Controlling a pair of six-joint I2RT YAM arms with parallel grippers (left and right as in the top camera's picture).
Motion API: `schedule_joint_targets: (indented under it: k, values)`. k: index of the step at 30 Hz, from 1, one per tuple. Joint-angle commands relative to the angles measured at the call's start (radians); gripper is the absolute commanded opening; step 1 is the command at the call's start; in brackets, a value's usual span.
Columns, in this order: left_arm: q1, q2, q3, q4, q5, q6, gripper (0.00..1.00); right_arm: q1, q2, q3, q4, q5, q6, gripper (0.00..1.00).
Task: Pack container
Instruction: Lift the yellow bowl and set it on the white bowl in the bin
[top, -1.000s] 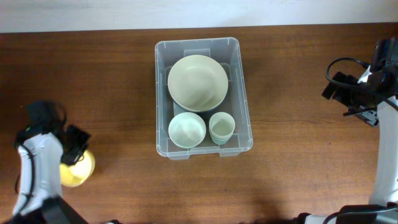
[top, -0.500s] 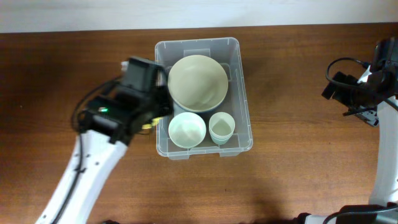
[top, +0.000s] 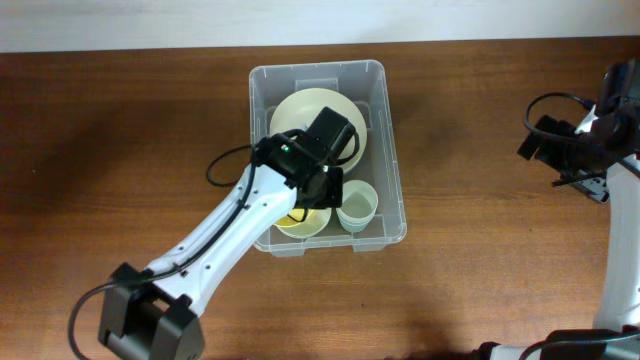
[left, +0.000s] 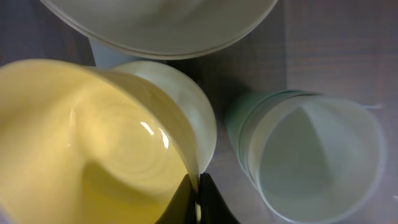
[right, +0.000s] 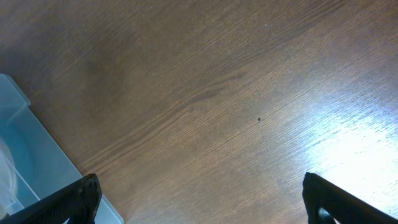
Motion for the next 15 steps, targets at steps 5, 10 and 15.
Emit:
schedule_joint_targets:
  k: [5,10,15]
  values:
    - [0.003,0.013,0.021,-0.014,0.008,0.016,0.57,-0.002,0.004,-0.005,0.003,-0.002,-0.009,0.99]
    - [0.103,-0.027,0.037,-0.095,-0.064,0.003,0.58,-0.002,0.009,-0.005,0.003,-0.002,-0.009,0.99]
    - [0.317,-0.169,0.040,-0.135,-0.150,0.005,0.59,-0.001,0.023,-0.005,0.004,-0.004,-0.009,1.00]
